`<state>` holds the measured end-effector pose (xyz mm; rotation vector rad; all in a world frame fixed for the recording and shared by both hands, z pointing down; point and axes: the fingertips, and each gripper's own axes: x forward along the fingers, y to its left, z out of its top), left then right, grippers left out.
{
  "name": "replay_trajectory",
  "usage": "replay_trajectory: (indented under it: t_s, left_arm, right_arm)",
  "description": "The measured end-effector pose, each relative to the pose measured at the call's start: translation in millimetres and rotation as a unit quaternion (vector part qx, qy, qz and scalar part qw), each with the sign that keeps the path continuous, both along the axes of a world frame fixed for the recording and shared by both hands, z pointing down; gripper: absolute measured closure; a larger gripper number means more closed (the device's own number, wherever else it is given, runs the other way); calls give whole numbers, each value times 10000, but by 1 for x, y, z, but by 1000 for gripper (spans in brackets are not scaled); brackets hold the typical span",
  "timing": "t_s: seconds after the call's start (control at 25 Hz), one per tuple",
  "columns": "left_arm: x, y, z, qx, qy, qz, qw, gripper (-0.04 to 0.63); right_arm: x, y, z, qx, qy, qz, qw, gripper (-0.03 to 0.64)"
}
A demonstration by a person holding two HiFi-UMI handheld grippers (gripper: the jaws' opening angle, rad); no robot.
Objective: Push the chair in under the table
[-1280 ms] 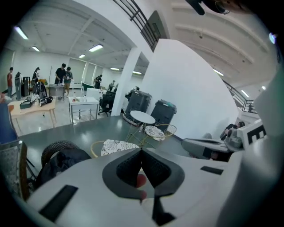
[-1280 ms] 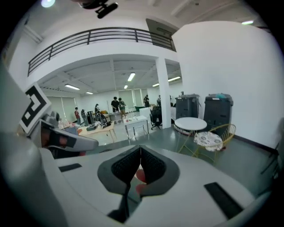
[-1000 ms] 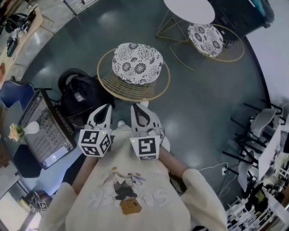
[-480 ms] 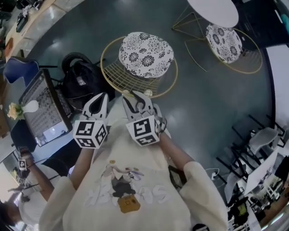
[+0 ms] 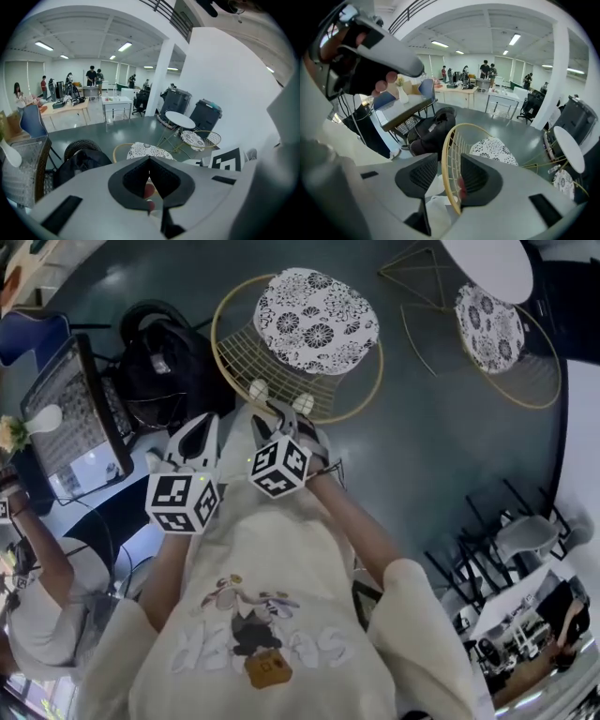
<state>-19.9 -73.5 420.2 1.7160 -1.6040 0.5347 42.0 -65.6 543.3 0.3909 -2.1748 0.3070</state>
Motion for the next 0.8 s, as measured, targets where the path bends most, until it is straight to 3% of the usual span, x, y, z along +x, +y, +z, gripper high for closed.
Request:
replay_trajectory:
  t_s: [0.24,0.48,0.6,0.8]
  left_arm:
    - [-8,8,17,-103,75,-298,9995,595]
    - [-19,24,34,-251,207,-578,9978,595]
    - [-19,33,37,-321,233,-634,9972,595]
    - [-27,39,38,-366,256,-744,9962,595]
  right_arm:
    - [-14,13,54,37,694,-528,9962,466]
    - [-29,16,92,105,1081,-495,9928,473]
    - [-34,15,94,305,1188,-443,9915,543]
    - [-39,19,103,259,1388,-476,9888,548]
